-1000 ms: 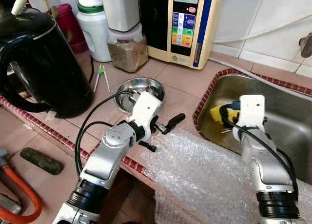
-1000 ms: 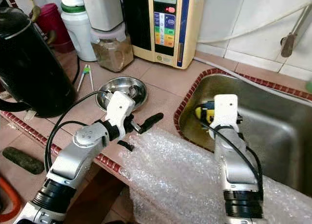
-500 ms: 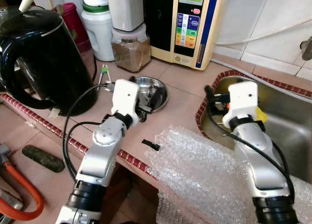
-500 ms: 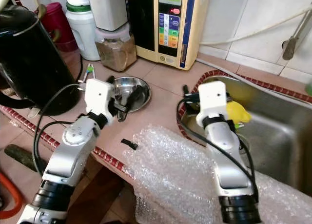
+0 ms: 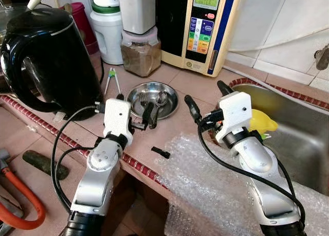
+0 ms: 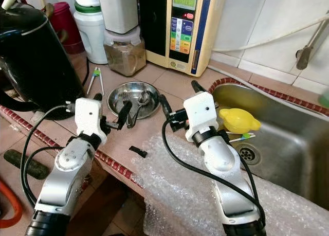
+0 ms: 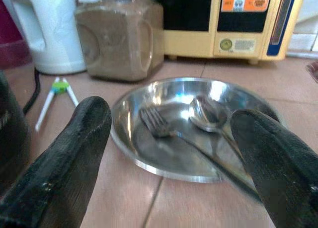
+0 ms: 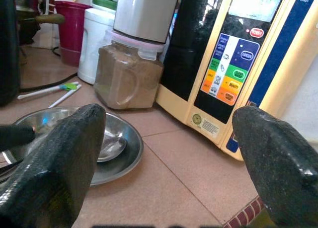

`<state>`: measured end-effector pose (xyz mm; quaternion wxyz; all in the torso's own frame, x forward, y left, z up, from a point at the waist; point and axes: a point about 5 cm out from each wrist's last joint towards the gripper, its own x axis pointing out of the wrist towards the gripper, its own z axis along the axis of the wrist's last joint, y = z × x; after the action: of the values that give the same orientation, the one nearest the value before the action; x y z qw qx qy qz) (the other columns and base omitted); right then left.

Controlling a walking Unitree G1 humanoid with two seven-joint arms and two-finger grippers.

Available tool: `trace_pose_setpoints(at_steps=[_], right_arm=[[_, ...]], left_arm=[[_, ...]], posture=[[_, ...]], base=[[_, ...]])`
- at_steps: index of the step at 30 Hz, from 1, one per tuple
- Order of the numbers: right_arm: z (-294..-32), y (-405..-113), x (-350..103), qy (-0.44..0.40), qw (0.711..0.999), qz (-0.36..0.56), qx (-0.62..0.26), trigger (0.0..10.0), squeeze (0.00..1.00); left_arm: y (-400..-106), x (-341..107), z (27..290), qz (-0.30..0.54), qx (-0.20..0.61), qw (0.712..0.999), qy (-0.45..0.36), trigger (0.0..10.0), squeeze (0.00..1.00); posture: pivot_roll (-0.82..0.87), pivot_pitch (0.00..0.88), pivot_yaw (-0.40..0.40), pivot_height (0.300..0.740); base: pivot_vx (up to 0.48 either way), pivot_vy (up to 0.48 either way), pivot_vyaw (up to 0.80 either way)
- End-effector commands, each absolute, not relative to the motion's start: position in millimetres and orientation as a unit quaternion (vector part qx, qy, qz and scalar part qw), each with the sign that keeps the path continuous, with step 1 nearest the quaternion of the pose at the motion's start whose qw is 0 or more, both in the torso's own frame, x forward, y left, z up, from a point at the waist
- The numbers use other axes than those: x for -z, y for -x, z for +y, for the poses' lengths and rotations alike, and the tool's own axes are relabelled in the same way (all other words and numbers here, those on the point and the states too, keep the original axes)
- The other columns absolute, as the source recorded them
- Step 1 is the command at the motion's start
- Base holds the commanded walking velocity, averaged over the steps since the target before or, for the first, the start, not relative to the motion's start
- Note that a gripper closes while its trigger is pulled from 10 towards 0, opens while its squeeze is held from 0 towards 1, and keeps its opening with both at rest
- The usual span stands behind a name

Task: Kitchen organization

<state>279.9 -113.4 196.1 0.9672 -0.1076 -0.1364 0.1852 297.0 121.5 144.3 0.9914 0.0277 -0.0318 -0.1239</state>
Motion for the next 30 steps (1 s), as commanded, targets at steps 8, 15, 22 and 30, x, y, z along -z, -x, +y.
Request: trace_pose_setpoints(at_steps=[8,15,22,30], right_arm=[[-100.3,-268.2,-200.9,0.106,0.956,-0.145,-0.234,10.0,0.67],[-95.6,-265.2,-199.5,0.11,0.953,-0.141,-0.245,10.0,0.64],[-93.6,-263.9,-199.5,0.116,0.951,-0.141,-0.249,10.0,0.64],[-93.7,-263.6,-197.8,0.127,0.951,-0.138,-0.247,10.0,0.64]], left_arm=[[-273.8,-138.2,113.4,-0.028,0.18,0.983,-0.002,10.0,0.0],[-274.4,-126.8,108.2,-0.007,0.2,0.98,-0.01,10.0,0.0],[-293.1,-124.6,111.2,0.008,0.175,0.985,0.0,2.9,0.0],[-308.5,-131.1,116.7,0.013,0.153,0.987,0.038,0.0,0.0]], posture=[[-0.01,0.063,-0.023,0.74],[-0.01,0.055,-0.022,0.74],[-0.01,0.053,-0.018,0.74],[-0.02,0.05,-0.012,0.74]], base=[[0.0,0.0,0.0],[0.0,0.0,0.0],[0.0,0.0,0.0],[0.0,0.0,0.0]])
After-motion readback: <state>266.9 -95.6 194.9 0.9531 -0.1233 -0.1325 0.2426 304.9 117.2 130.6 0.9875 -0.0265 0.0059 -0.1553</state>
